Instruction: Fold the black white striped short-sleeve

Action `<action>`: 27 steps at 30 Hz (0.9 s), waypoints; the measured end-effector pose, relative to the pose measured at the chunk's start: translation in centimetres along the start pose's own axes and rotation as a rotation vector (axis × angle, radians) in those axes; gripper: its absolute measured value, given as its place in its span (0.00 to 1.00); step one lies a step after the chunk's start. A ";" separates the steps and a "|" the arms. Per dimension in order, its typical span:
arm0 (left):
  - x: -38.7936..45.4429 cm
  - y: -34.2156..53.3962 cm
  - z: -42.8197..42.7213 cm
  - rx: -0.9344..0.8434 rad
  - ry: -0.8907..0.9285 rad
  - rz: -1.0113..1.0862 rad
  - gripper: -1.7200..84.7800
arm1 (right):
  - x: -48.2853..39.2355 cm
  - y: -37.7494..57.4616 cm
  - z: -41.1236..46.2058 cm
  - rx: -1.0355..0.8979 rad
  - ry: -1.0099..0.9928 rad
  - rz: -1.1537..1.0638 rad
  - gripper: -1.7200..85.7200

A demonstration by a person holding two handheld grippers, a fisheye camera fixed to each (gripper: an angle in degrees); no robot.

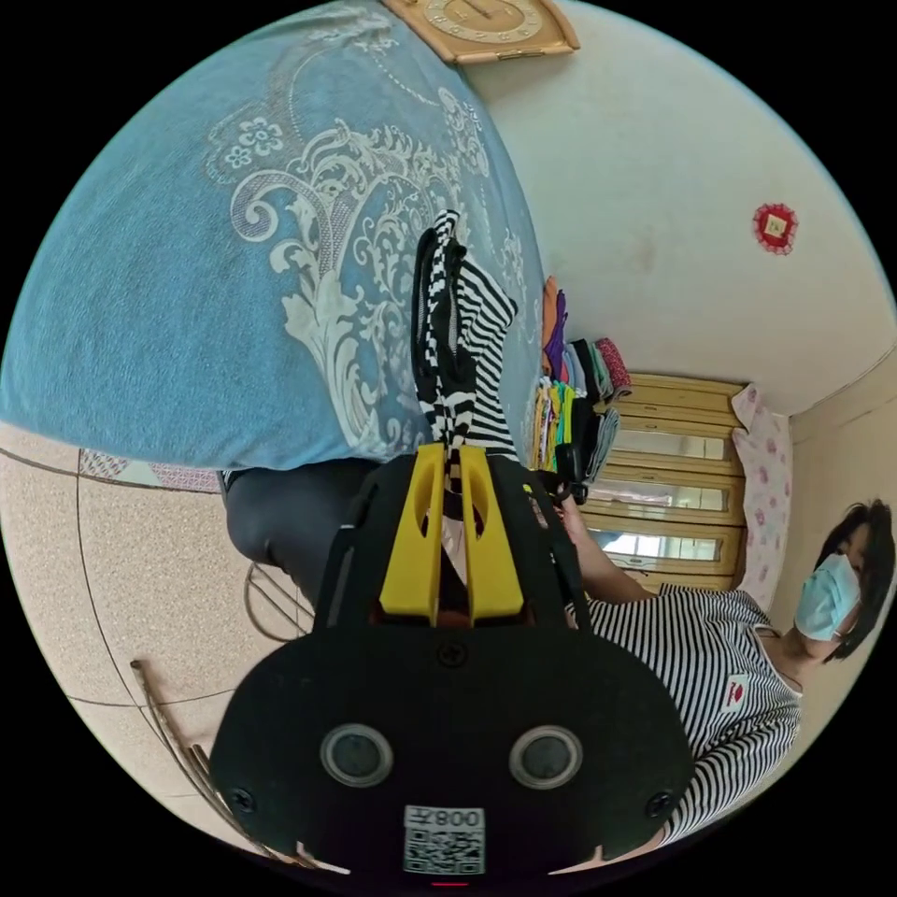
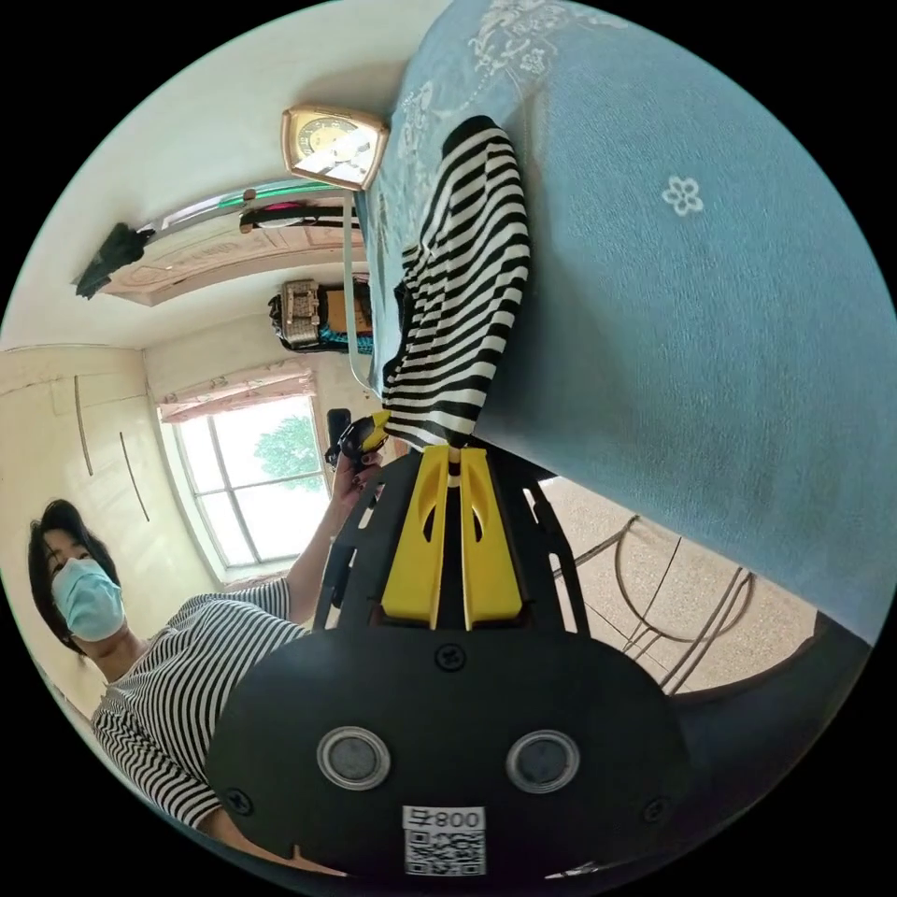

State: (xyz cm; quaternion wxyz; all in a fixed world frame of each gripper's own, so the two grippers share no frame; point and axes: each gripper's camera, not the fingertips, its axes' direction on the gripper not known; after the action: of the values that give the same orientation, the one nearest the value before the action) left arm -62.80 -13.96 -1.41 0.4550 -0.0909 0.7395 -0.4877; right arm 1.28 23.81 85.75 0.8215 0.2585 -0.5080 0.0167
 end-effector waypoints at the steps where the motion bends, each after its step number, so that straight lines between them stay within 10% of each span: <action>1: 0.8 0.0 0.1 0.010 0.015 0.006 0.06 | -0.8 0.7 -1.5 0.006 0.013 -0.029 0.04; 27: 51.3 -14.9 25.6 -0.091 0.350 0.344 0.05 | -8.1 22.8 -43.8 0.442 -0.024 -0.327 0.04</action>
State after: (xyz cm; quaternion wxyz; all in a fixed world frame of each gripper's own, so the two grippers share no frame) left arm -77.15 -67.53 -22.22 0.3916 0.1016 0.8329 -0.3777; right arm 26.96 64.84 72.87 0.7309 0.5103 -0.4531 -0.0085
